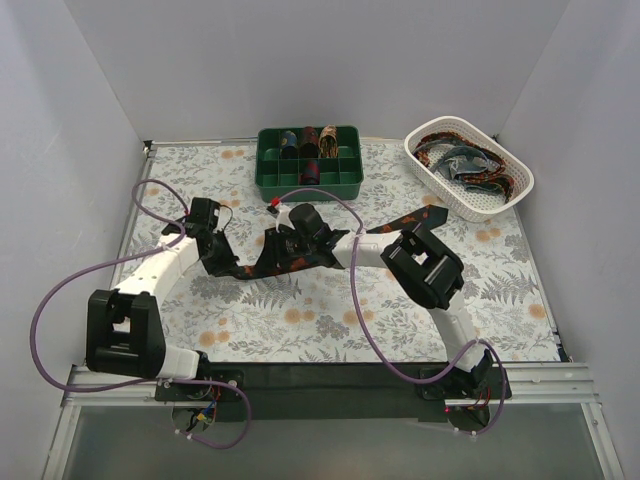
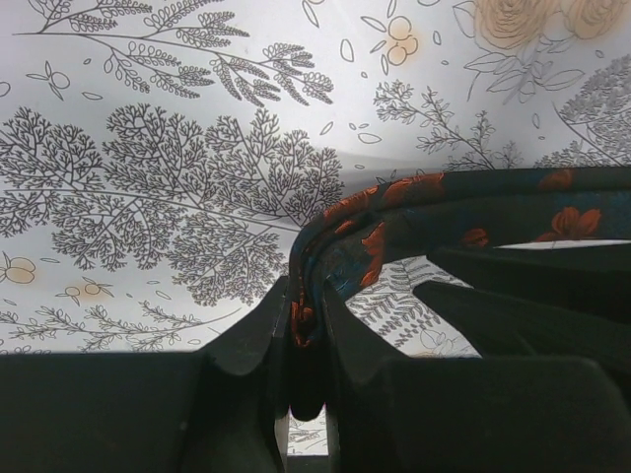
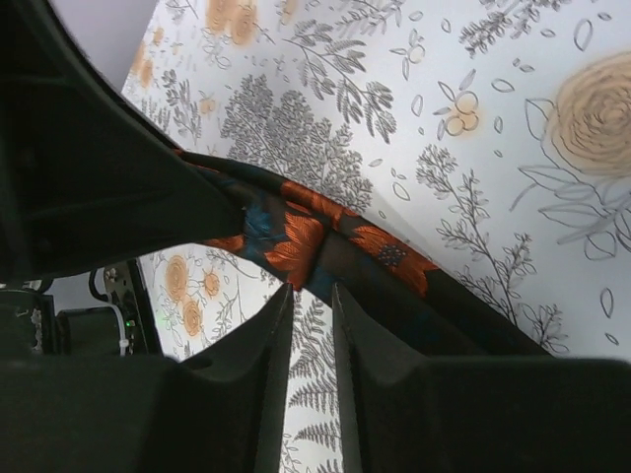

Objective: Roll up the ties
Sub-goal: Roll the tie

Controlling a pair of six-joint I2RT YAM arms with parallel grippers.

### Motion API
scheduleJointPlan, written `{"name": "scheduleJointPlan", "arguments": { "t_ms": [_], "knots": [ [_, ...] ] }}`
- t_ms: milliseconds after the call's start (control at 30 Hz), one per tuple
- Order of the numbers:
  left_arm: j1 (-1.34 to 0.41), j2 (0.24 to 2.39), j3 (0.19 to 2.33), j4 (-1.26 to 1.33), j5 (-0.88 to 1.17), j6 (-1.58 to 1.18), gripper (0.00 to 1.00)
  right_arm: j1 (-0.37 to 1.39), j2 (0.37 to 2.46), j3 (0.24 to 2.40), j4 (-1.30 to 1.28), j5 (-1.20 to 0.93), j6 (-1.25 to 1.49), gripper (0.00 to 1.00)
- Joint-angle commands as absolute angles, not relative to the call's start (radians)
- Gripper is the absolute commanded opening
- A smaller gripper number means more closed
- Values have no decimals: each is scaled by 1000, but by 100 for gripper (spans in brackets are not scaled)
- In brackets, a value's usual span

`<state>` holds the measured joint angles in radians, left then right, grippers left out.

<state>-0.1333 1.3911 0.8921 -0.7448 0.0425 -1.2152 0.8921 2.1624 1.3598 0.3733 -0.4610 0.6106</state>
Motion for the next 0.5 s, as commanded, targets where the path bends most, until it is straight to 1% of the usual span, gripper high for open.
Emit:
{"name": "scheduleJointPlan", "arguments": {
  "t_ms": [0, 167, 467],
  "knots": [
    [-149, 1405, 923, -781, -25, -1197, 0, 899, 2169, 1397, 474, -486, 633, 24],
    [-166, 1424, 931, -787, -34, -1190, 0, 905, 2201, 1423, 489, -502, 650, 20],
    [-195, 1443, 950, -787, -63, -1190, 0, 922, 2269, 1460, 491, -537, 670, 17]
  ]
}}
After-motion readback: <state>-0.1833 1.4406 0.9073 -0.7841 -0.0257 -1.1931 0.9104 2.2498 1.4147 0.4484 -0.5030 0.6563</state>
